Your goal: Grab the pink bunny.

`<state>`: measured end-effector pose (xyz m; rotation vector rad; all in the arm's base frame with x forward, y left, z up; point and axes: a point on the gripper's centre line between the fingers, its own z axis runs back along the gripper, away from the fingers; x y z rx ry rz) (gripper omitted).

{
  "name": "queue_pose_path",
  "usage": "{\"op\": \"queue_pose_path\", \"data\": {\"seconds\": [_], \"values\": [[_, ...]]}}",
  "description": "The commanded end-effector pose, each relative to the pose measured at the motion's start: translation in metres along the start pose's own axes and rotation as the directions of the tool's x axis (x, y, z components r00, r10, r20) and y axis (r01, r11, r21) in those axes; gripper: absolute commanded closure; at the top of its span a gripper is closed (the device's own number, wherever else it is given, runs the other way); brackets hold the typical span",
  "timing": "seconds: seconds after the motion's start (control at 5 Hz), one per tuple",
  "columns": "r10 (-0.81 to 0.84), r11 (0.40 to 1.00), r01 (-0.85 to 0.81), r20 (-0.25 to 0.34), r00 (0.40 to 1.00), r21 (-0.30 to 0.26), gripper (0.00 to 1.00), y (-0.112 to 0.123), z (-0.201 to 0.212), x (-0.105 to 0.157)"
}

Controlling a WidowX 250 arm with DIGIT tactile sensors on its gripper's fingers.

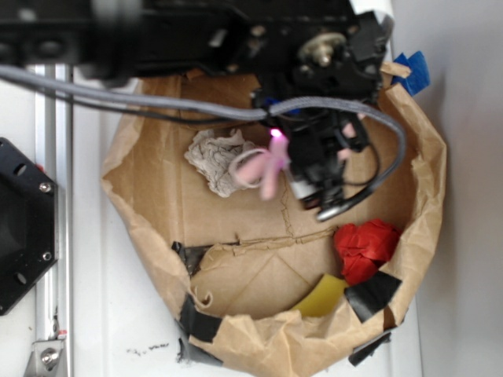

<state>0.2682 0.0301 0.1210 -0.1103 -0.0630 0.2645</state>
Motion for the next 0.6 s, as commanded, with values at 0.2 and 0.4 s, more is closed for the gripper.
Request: {"op": "queue_pose_path", "data": {"seconds": [0.2, 0.4], "values": [[-0.116, 0.993, 0.119, 0.126, 0.985, -0.016, 1.00, -0.011, 0.050, -0.019], [-0.084, 0.996, 0.082, 0.143, 0.986, 0.021, 1.00, -0.015, 0.050, -0.029]]}}
